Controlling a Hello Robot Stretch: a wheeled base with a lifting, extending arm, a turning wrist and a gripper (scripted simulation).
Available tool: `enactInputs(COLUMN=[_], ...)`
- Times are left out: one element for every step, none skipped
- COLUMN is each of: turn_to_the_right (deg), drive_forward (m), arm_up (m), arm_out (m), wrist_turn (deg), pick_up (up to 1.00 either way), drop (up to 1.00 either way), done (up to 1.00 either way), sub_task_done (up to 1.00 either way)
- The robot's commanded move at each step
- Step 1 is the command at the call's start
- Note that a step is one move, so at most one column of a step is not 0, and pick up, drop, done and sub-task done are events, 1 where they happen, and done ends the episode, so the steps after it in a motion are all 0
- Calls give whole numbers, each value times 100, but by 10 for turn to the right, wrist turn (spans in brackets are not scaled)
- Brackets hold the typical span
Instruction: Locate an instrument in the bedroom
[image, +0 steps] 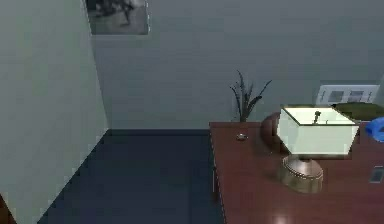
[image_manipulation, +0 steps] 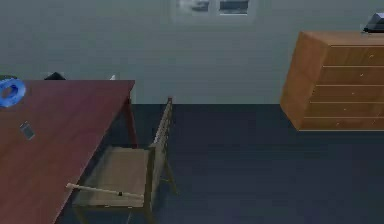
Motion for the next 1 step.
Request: enactInputs(turn_to_the_right=[-450], drive_forward=[0], arm_up=[0], arm_out=[0], wrist_turn=[0], pick_up=[0], drop=[0], done=[0], sub_task_done=[0])
